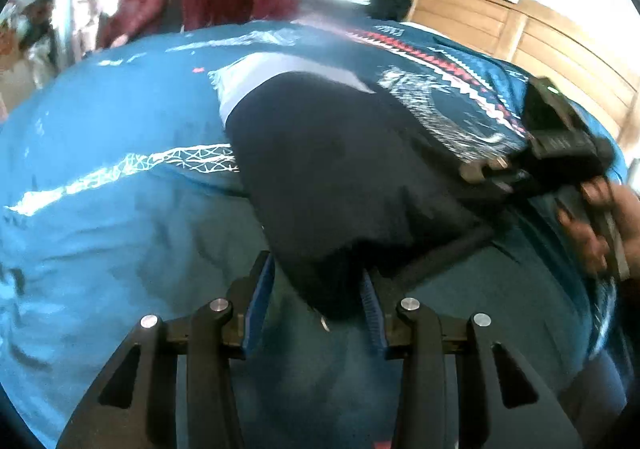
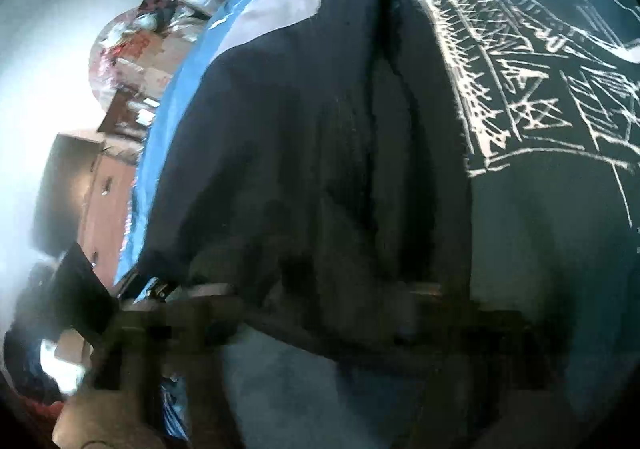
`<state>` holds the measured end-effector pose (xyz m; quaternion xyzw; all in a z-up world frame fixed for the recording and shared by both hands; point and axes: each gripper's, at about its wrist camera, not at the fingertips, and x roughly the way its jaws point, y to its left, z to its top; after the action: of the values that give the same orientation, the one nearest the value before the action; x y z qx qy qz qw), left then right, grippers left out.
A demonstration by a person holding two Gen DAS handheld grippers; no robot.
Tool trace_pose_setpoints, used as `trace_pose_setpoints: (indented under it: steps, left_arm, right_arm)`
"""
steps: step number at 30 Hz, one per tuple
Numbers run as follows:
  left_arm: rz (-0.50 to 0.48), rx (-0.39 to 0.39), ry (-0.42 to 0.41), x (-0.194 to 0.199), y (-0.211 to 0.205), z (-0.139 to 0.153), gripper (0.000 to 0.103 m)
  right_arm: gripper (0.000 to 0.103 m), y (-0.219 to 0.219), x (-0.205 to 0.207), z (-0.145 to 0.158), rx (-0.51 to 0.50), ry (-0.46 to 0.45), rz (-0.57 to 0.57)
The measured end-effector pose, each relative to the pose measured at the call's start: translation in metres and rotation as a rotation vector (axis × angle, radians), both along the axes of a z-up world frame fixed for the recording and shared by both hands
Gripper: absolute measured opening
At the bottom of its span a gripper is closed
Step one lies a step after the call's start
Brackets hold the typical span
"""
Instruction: Fold large clothes
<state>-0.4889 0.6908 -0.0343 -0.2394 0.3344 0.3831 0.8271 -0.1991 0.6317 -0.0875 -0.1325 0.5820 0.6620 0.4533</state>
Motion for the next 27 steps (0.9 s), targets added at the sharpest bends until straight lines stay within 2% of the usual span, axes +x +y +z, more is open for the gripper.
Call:
trace_pose_setpoints:
  steps: [1, 2, 4, 5, 7, 10, 13, 15, 17, 21, 23, 24, 25, 26, 27]
  left_arm:
    - [0.007, 0.008, 0.024, 0.003, 0.005, -0.005, 0.055]
    - [0.006, 0.02, 0.052, 0.006, 0.005, -0.009, 0.055]
    - [-0.018, 0.058, 0.115, 0.014, 0.004, -0.008, 0.031]
    - [-0.048, 0.121, 0.163, 0.017, -0.006, 0.001, 0.029]
    - [-0.118, 0.169, 0.201, 0.019, -0.023, 0.004, 0.028]
    - [-0.168, 0.148, 0.266, 0.025, -0.034, -0.016, 0.028]
    - [-0.14, 0.098, 0.204, 0.013, -0.033, -0.007, 0.028]
    - [-0.124, 0.12, 0.16, 0.004, -0.042, 0.014, 0.028]
    - [-0.12, 0.174, 0.115, -0.001, -0.055, 0.037, 0.028]
    - [-0.089, 0.248, 0.069, 0.006, -0.051, 0.05, 0.028]
    - [-0.087, 0.233, 0.096, 0.017, -0.035, 0.04, 0.027]
    - [-0.079, 0.212, 0.136, 0.023, -0.026, 0.029, 0.031]
    - [-0.061, 0.163, 0.207, 0.029, -0.012, 0.008, 0.034]
    - [-0.041, 0.106, 0.244, 0.03, -0.001, -0.01, 0.037]
    - [-0.031, 0.097, 0.237, 0.027, 0.001, -0.016, 0.042]
  right_arm:
    - [0.005, 0.0, 0.003, 0.003, 0.011, 0.013, -0.017]
    - [0.005, -0.005, 0.008, 0.009, 0.03, 0.015, -0.031]
    - [0.005, -0.018, 0.021, 0.025, 0.084, 0.017, -0.061]
    - [0.005, -0.026, 0.028, 0.029, 0.096, 0.021, -0.07]
    - [0.005, -0.032, 0.037, 0.023, 0.073, -0.02, -0.089]
    - [0.005, -0.026, 0.04, -0.001, 0.017, 0.005, -0.089]
    - [0.005, -0.02, 0.039, -0.001, 0.038, -0.01, -0.086]
    - [0.006, -0.017, 0.035, 0.0, 0.043, -0.023, -0.076]
    - [0.006, -0.014, 0.031, -0.001, 0.038, -0.022, -0.075]
    - [0.006, -0.02, 0.028, -0.003, 0.039, -0.048, -0.071]
    - [0.006, -0.022, 0.026, -0.003, 0.041, -0.059, -0.069]
    - [0.006, -0.022, 0.027, -0.004, 0.04, -0.058, -0.071]
    - [0.006, -0.021, 0.028, -0.005, 0.039, -0.053, -0.072]
    - [0.006, -0.019, 0.027, -0.005, 0.039, -0.052, -0.072]
    - [0.006, -0.018, 0.027, -0.006, 0.038, -0.06, -0.069]
